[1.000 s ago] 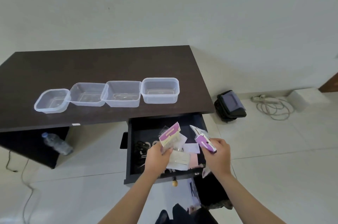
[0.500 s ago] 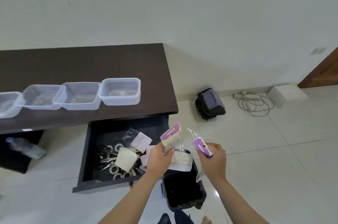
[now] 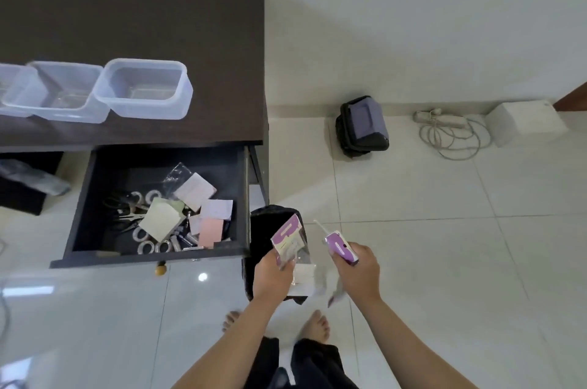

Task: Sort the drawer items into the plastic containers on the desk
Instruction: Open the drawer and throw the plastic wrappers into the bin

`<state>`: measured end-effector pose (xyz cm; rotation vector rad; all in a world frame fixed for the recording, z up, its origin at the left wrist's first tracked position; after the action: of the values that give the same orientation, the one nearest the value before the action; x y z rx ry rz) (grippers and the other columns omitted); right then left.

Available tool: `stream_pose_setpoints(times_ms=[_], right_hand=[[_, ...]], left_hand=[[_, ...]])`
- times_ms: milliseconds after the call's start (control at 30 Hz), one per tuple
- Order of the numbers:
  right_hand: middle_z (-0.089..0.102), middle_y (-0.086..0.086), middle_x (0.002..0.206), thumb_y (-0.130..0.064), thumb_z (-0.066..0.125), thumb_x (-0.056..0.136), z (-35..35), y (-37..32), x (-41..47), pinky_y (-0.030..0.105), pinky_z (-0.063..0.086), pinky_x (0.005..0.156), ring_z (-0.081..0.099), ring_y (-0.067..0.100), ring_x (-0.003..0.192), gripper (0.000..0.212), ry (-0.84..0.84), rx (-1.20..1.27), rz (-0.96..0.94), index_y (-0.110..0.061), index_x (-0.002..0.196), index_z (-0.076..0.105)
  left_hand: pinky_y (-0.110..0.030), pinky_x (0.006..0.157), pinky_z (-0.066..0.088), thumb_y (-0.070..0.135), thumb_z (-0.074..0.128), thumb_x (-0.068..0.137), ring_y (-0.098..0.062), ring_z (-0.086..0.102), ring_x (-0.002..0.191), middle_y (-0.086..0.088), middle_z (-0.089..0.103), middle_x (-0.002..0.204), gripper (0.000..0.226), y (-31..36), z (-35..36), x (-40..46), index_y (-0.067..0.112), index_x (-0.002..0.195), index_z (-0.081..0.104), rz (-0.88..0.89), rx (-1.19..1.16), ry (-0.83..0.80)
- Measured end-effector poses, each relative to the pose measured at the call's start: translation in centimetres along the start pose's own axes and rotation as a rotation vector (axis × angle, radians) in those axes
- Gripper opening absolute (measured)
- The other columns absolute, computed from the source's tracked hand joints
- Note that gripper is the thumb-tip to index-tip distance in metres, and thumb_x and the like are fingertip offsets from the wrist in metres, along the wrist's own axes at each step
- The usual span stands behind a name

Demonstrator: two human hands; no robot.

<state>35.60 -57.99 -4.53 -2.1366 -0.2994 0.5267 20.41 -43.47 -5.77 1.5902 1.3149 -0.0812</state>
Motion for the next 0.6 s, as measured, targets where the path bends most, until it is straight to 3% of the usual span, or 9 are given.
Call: stream_pose_setpoints(times_ms=[100, 200, 300, 400, 533, 600], right_hand=[[0.049, 0.007, 0.063, -0.018, 0.071, 0.078, 2.1, 1.9, -0.1, 0.016, 0.032, 0.055, 0.045, 0.019, 0.062, 0.032, -0.093, -0.015, 0.103, -0.006, 0.059, 0.049], [0.055, -0.001, 0.073, -0.025, 0.071, 0.079, 4.7, 4.0, -0.1, 0.018, 0.037, 0.060, 0.051, 0.015, 0.067, 0.023, -0.152, -0.034, 0.190, -0.023, 0.063, 0.054], [0.046, -0.003, 0.063, -0.027, 0.070, 0.080, 7.6, 6.0, 0.2, 0.016, 0.032, 0.053, 0.043, 0.012, 0.058, 0.032, -0.207, -0.036, 0.235, -0.017, 0.058, 0.048], [0.045, 0.000, 0.062, -0.032, 0.070, 0.079, 11.0, 8.6, 0.7, 0.016, 0.031, 0.051, 0.040, 0.012, 0.055, 0.032, -0.259, -0.040, 0.287, -0.010, 0.063, 0.051], [0.047, -0.003, 0.061, -0.033, 0.072, 0.077, 15.4, 12.1, 2.5, 0.017, 0.033, 0.053, 0.044, 0.011, 0.055, 0.031, -0.287, -0.006, 0.348, -0.017, 0.061, 0.050], [0.049, -0.006, 0.060, -0.032, 0.073, 0.078, 17.4, 13.5, 3.8, 0.015, 0.034, 0.052, 0.048, 0.011, 0.056, 0.028, -0.292, 0.005, 0.372, -0.022, 0.063, 0.051]], left_hand=[[-0.027, 0.060, 0.045, 0.023, 0.058, 0.090, -0.017, 0.056, 0.072, -0.008, 0.063, 0.088, 0.020, -2.5, 0.8, 0.7, 0.007, 0.103, 0.059, -0.049, 0.037, -0.012], [-0.026, 0.061, 0.045, 0.023, 0.055, 0.091, -0.016, 0.056, 0.078, 0.000, 0.061, 0.089, 0.017, -5.2, 1.6, 2.1, 0.013, 0.104, 0.058, -0.108, 0.090, -0.026], [-0.035, 0.069, 0.053, 0.022, 0.052, 0.089, -0.016, 0.059, 0.078, 0.000, 0.064, 0.093, 0.014, -8.0, 2.4, 4.1, 0.015, 0.100, 0.057, -0.188, 0.125, -0.029], [-0.031, 0.064, 0.049, 0.022, 0.051, 0.090, -0.016, 0.058, 0.073, 0.001, 0.062, 0.087, 0.010, -10.6, 3.1, 6.5, 0.014, 0.094, 0.055, -0.251, 0.127, -0.017], [-0.027, 0.058, 0.041, 0.019, 0.050, 0.091, -0.023, 0.059, 0.079, 0.000, 0.057, 0.086, 0.005, -13.4, 4.7, 10.6, 0.015, 0.088, 0.049, -0.286, 0.151, -0.021], [-0.030, 0.067, 0.050, 0.020, 0.050, 0.090, -0.027, 0.064, 0.090, -0.002, 0.063, 0.097, 0.004, -14.8, 5.6, 12.9, 0.016, 0.092, 0.051, -0.290, 0.129, -0.011]])
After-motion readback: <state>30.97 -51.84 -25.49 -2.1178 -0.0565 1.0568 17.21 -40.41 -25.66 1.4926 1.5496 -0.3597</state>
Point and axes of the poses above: each hand's wrist, its own x-axis towards the middle knuckle, its own z-axis out of the palm, y = z × x, the point moved 7 cm from there along x, towards the middle knuckle
